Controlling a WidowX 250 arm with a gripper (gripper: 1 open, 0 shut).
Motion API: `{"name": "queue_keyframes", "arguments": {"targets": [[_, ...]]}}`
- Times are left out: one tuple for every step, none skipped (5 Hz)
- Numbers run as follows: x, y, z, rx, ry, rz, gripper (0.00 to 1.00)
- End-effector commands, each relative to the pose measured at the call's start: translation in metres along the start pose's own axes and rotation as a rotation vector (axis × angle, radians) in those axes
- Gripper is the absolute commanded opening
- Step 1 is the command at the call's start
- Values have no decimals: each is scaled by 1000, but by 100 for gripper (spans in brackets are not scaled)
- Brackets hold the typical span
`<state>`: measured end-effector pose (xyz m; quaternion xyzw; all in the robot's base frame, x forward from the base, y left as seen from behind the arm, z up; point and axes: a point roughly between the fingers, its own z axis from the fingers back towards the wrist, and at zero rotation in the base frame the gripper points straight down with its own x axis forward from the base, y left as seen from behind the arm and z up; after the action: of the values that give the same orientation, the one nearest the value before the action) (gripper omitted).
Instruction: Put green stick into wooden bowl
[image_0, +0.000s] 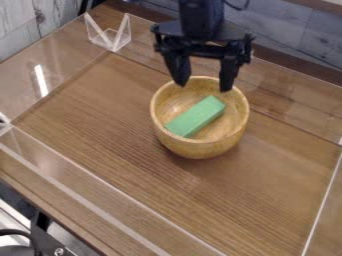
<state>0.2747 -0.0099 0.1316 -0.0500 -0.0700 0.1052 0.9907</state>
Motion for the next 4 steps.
{"name": "queue_keyframes", "arguments": {"targets": [[10, 1, 22, 0, -87, -11, 100], [8, 3, 18, 9, -84, -15, 100], [5, 4, 12, 17, -71, -17, 100], [3, 5, 8, 25, -66, -19, 100]]}}
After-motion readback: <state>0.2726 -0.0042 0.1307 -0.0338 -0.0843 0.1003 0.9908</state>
